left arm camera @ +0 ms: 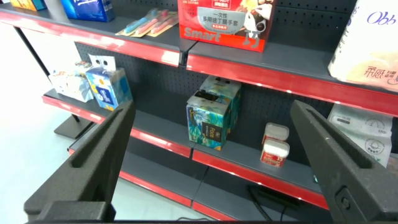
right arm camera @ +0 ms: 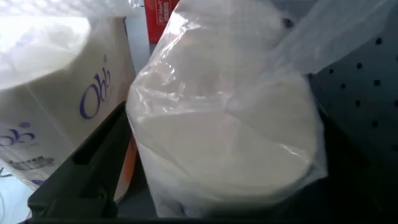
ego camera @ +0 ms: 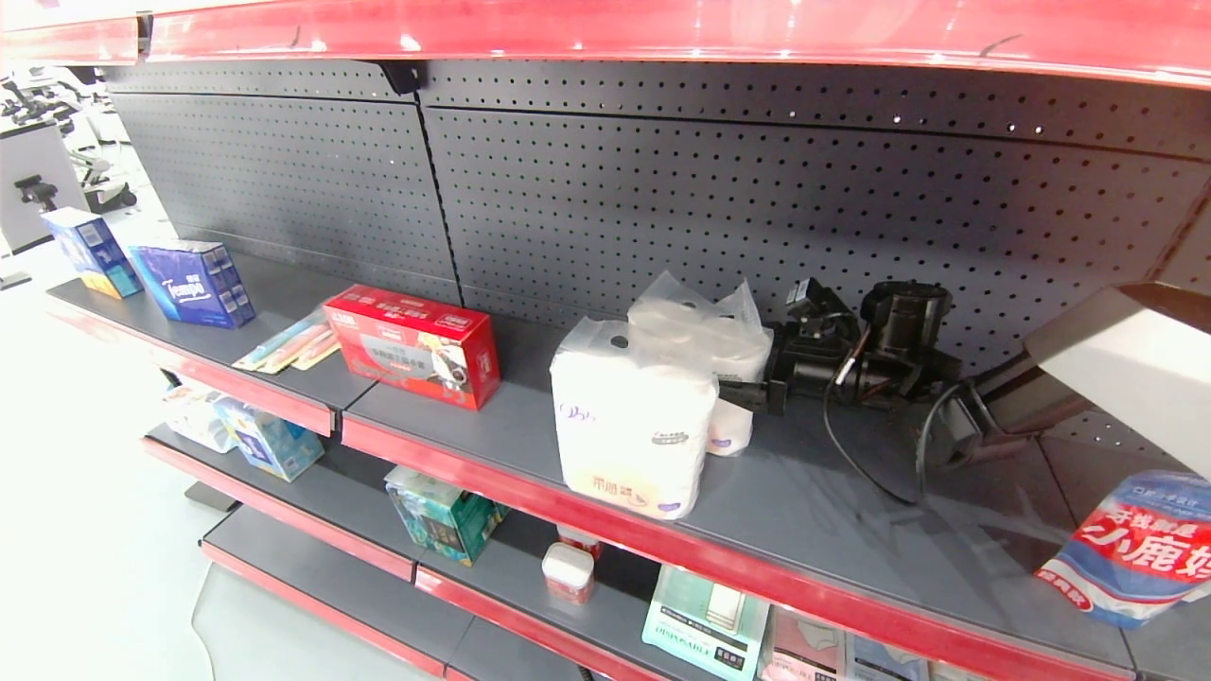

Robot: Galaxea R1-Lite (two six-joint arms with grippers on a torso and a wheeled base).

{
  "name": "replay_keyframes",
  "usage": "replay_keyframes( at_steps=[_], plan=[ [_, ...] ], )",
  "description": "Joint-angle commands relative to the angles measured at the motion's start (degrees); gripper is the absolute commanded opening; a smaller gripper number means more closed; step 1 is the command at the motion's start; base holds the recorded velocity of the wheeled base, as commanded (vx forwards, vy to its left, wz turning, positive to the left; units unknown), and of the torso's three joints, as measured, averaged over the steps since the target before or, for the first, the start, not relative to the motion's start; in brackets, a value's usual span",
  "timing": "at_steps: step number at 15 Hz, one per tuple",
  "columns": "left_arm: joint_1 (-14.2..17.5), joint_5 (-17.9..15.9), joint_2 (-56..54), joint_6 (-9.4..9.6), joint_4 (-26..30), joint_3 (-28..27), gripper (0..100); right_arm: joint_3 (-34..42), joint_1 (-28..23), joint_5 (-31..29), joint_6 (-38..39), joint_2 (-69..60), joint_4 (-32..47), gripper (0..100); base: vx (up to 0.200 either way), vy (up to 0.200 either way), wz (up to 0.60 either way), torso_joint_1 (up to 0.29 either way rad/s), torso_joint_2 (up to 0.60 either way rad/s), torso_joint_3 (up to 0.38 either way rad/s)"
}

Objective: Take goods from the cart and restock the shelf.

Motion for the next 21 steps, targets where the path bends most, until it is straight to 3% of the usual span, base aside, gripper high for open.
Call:
replay_keyframes(
  at_steps=[1,12,17,21],
  plan=[
    [0.07,0.02,0.00,0.00,-0.01,0.00,100,0.85,-0.21,-0.43,0.10,-2.42,0.07,100,0.000,0.000,0.00,0.000,0.00,0.000],
    [0.07,0.02,0.00,0.00,-0.01,0.00,100,7.09,-1.44,-4.56,1.94,-13.32,1.57,100,0.000,0.000,0.00,0.000,0.00,0.000],
    [0.07,0.02,0.00,0.00,-0.01,0.00,100,10.70,-2.49,-11.42,5.46,-20.17,1.74,100,0.000,0.000,0.00,0.000,0.00,0.000],
    [-0.01,0.02,0.00,0.00,-0.01,0.00,100,21.51,-5.31,-17.39,7.57,-31.34,1.74,100,0.000,0.000,0.00,0.000,0.00,0.000]
  ],
)
